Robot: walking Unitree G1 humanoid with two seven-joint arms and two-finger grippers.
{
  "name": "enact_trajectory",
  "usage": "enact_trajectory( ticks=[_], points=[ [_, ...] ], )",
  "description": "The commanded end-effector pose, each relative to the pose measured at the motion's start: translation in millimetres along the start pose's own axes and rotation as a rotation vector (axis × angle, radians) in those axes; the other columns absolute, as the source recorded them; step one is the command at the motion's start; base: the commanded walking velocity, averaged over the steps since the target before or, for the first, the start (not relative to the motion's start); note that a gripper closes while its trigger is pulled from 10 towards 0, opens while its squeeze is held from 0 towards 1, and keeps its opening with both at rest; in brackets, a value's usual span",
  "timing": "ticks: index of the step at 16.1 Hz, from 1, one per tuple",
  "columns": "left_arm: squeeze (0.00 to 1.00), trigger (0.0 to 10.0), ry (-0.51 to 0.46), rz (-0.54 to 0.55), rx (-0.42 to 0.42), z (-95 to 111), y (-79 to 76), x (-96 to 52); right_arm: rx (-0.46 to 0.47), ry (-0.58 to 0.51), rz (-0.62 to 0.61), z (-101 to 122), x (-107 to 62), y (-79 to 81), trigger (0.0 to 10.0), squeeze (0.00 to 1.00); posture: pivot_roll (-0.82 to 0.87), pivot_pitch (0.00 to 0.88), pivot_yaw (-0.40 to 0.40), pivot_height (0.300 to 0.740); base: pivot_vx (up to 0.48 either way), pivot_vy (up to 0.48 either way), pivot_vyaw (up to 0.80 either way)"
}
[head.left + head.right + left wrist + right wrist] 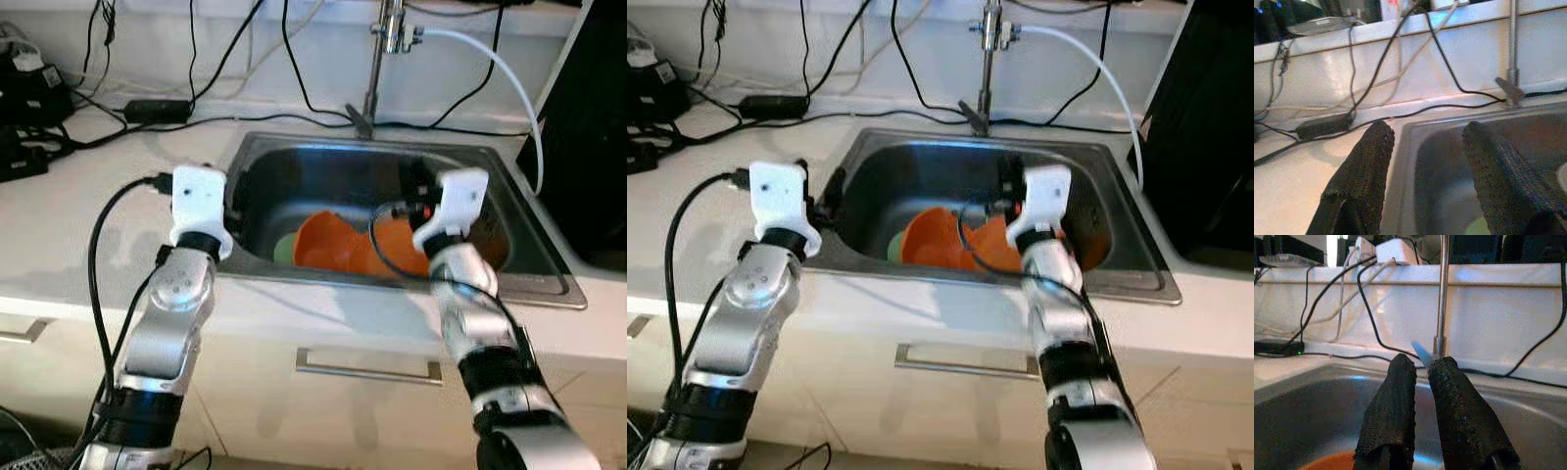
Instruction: Kitchen organization
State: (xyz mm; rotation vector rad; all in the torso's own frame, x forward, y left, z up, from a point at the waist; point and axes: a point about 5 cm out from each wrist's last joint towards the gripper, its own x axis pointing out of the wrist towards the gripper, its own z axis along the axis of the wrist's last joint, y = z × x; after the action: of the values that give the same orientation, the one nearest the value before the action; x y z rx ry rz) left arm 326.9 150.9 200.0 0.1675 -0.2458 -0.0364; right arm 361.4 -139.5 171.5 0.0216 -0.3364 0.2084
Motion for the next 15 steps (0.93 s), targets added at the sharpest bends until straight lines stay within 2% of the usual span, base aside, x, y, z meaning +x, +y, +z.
enact_trajectory(
  ticks=[1, 4, 13, 15],
  points=[
    [0.00, 10.0, 0.014, 0.040, 0.001, -11, 4.6, -4.2, 0.007, -0.017, -0.013, 2, -3.6, -4.1, 10.0, 0.00, 0.10, 0.008, -0.001, 0.740, 0.000, 0.000, 0.00],
    [0.00, 10.0, 0.001, 0.080, 0.026, -18, 8.4, -7.9, 0.028, -0.022, -0.058, 2, -13.3, -11.5, 10.0, 0.00, 0.09, 0.015, 0.001, 0.740, 0.000, 0.000, 0.00],
    [0.00, 10.0, -0.012, 0.103, 0.027, -20, 7.6, -8.2, 0.036, -0.021, -0.055, 5, -12.6, -9.8, 10.0, 0.00, 0.08, 0.009, -0.003, 0.740, 0.000, 0.000, 0.00],
    [0.00, 10.0, -0.011, 0.105, 0.037, -21, 7.9, -7.4, 0.036, -0.015, -0.050, 4, -12.5, -9.1, 10.0, 0.00, 0.08, 0.007, -0.003, 0.740, 0.000, -0.366, 0.00]
  ],
)
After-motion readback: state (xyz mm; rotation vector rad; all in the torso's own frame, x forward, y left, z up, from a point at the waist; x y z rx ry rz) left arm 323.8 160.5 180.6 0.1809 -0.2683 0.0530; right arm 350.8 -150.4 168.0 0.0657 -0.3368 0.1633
